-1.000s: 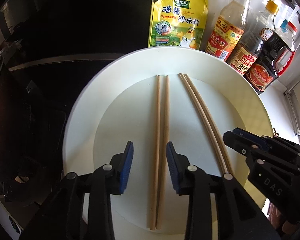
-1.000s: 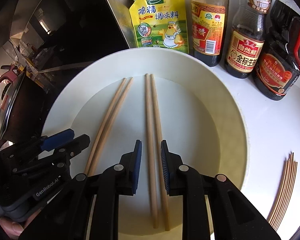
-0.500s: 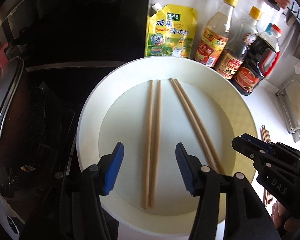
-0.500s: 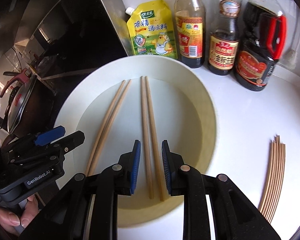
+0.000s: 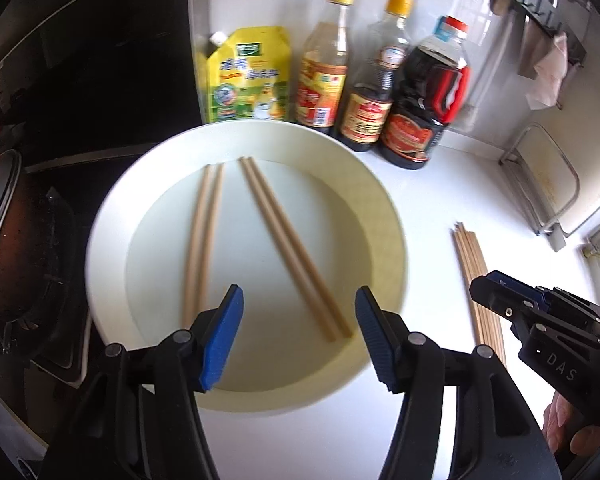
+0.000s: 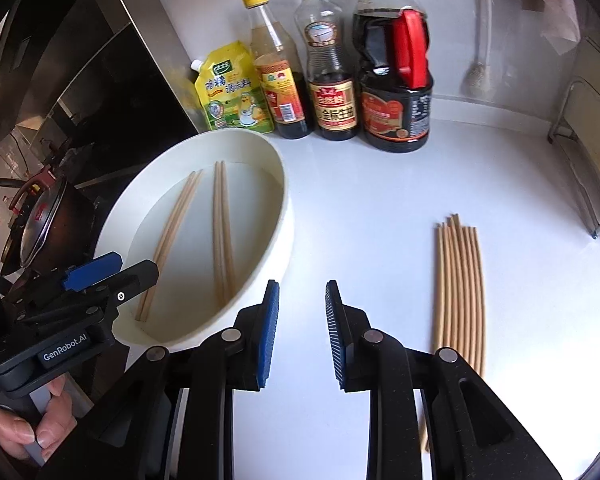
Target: Organize utensils
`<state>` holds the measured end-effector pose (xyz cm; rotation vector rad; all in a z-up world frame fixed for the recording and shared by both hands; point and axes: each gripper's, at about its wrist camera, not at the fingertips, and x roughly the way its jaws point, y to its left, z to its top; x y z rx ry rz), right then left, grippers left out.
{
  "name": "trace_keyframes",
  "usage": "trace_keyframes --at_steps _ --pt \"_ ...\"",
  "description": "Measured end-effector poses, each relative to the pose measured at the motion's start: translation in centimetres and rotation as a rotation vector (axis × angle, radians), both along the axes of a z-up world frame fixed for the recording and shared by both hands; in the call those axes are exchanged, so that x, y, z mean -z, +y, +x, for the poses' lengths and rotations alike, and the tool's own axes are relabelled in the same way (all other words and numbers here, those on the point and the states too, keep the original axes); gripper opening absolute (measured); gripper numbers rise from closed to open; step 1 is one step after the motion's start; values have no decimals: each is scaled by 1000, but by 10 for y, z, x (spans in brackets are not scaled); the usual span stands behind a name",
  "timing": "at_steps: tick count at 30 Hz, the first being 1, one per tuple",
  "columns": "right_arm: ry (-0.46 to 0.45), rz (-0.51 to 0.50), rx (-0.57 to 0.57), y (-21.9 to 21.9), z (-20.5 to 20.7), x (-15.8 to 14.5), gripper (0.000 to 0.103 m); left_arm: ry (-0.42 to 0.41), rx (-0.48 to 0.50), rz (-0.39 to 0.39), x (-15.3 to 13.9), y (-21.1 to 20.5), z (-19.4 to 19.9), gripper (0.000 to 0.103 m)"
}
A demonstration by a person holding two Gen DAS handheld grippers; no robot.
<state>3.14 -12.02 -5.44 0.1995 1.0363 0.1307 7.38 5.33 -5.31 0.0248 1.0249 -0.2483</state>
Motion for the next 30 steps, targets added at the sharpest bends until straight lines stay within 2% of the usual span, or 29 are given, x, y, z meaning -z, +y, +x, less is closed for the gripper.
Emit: trace_keyframes --at_steps 8,19,30 --pt "21 -22 67 -57 -29 4 26 9 63 -10 -3 -54 -19 60" --pt "26 -26 122 -115 -53 15 27 12 125 24 1 -114 -38 60" --pt "49 -56 109 -144 -57 39 33 65 150 44 31 -153 -48 68"
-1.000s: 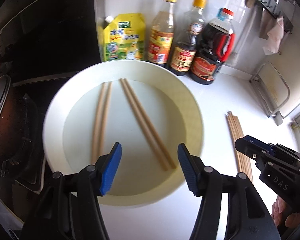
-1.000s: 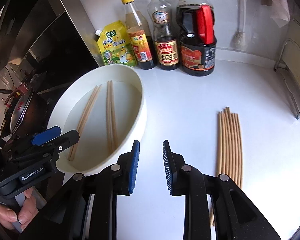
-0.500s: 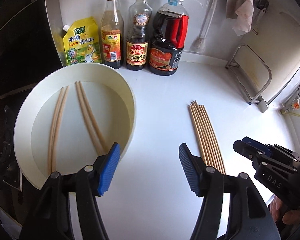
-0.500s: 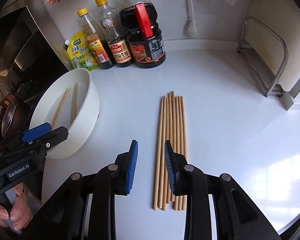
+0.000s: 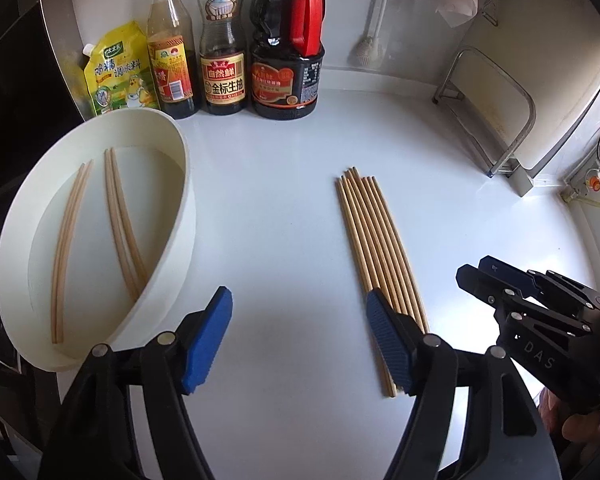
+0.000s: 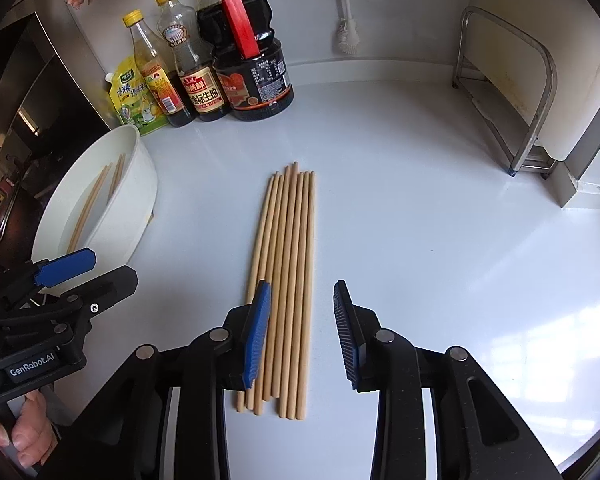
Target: Organize utensils
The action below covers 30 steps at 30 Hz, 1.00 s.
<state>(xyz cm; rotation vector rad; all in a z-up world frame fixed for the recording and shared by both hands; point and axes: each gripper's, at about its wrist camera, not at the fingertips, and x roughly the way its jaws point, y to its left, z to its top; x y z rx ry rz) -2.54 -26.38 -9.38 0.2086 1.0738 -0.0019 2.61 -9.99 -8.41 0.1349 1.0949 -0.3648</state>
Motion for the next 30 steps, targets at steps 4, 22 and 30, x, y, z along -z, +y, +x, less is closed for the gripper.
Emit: trace_keyframes --at_steps 4,22,30 --pt "16 -7 -11 -6 2 17 38 19 -12 8 15 -6 1 70" --pt "66 -44 -48 -7 19 64 41 41 -70 26 52 -8 6 75" --pt "62 -86 -73 -3 18 64 41 48 -70 23 55 -10 9 75"
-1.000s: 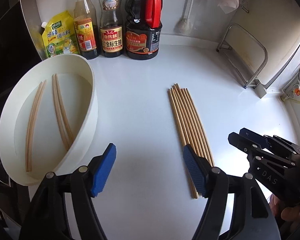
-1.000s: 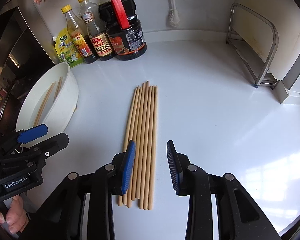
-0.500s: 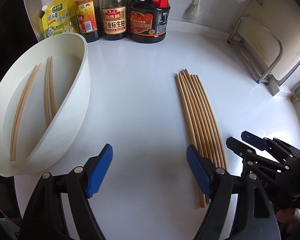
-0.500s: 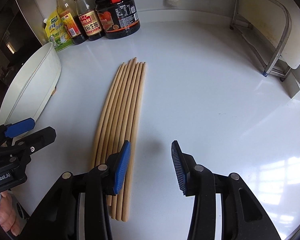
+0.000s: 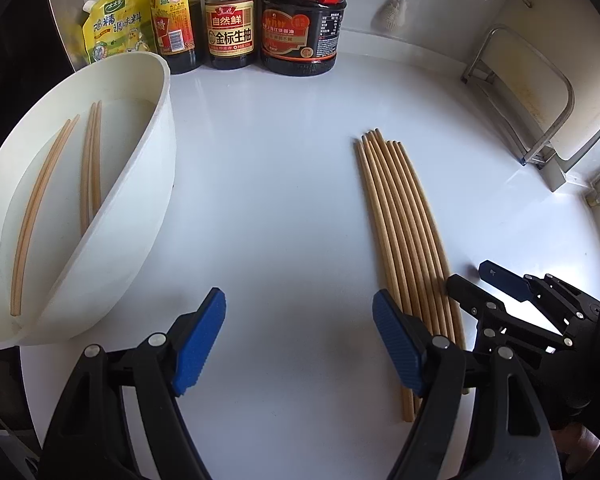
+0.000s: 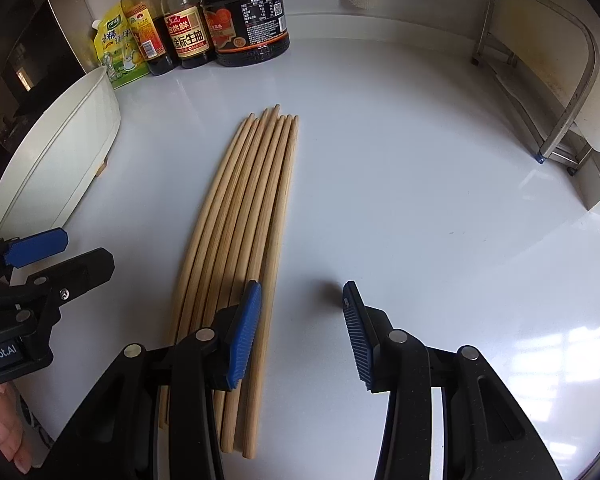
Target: Organize utensils
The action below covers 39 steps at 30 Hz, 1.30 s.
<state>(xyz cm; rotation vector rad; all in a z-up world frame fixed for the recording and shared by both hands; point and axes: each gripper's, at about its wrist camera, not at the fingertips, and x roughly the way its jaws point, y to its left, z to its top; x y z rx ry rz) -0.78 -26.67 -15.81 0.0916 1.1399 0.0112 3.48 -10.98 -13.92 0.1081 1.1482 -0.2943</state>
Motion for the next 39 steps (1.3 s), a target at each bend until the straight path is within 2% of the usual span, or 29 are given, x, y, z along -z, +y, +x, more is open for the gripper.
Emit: trace_keyframes --at_steps 12,20,39 --pt "-4 -7 34 -21 -4 0 41 6 40 -10 7 -23 -1 75" --pt "-3 0 59 -37 -4 1 41 -5 63 15 19 -36 -1 75" --pt "-11 -1 37 -35 -2 -2 45 -3 27 65 37 -36 8 79"
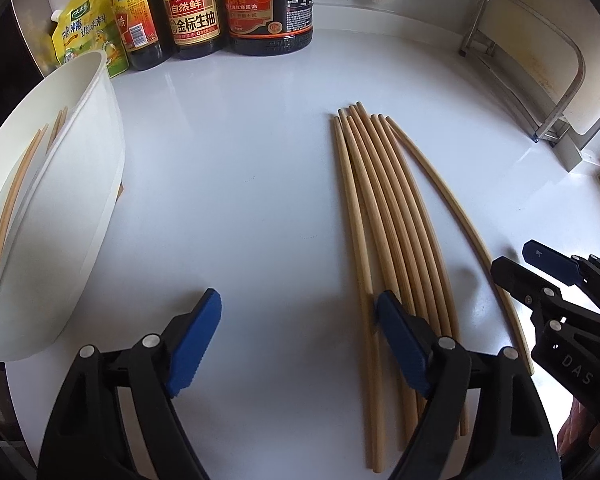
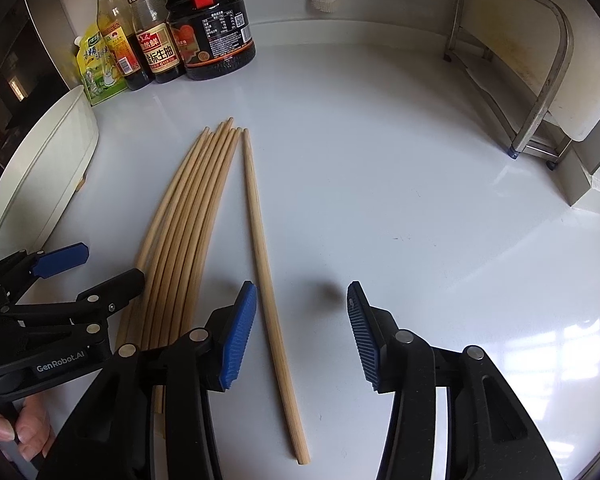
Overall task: Organize utensils
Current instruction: 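Close the left tool on one chopstick while the right tool grasps another, then lift and carry both held chopsticks over the white basin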
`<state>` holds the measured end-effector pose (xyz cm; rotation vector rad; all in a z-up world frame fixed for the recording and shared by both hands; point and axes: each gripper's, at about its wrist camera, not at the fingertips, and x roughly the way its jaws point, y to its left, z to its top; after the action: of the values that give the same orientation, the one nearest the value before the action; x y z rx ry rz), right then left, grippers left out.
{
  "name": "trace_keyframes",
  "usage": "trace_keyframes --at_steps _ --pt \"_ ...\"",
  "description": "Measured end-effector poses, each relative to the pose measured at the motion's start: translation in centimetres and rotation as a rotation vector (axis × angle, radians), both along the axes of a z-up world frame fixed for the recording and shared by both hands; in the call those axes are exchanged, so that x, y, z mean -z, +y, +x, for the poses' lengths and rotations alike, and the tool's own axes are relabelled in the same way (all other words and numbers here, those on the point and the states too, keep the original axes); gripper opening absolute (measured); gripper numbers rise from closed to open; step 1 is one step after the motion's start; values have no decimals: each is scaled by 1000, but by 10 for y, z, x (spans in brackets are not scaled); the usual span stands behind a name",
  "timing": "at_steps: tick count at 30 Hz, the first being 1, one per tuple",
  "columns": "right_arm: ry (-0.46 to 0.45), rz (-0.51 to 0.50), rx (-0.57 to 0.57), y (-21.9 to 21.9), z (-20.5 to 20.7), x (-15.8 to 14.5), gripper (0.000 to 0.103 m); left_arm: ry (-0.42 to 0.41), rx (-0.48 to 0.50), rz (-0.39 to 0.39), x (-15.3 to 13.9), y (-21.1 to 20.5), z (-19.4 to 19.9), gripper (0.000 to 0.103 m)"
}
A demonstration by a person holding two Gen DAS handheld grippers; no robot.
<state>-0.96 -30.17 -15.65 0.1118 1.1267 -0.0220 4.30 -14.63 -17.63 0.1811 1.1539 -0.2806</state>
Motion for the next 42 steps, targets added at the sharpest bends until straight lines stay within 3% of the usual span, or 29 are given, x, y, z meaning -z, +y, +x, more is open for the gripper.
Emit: trace_keyframes --at_steps 13,17,19,21,22,30,36,42 --pt "-11 -85 -50 12 2 7 45 -29 -14 43 0 -7 6 77" --pt "-17 -82 -67 15 3 7 41 -23 8 14 -4 -11 4 49" --pt "-19 -88 -79 17 3 5 22 -24 23 13 -6 -14 2 33" --pt "-16 -94 -86 20 4 5 8 -19 38 14 -7 -16 1 10" --pt "-14 -97 -86 20 4 5 7 -15 45 14 -7 -16 1 7" --pt "1 -36 -27 12 0 -7 6 24 64 -39 -17 -9 2 7" --pt "-45 30 10 22 1 -42 6 -16 61 -100 -55 13 6 7" --pt "-128 73 -40 66 18 -88 6 -76 18 -116 -95 64 19 7"
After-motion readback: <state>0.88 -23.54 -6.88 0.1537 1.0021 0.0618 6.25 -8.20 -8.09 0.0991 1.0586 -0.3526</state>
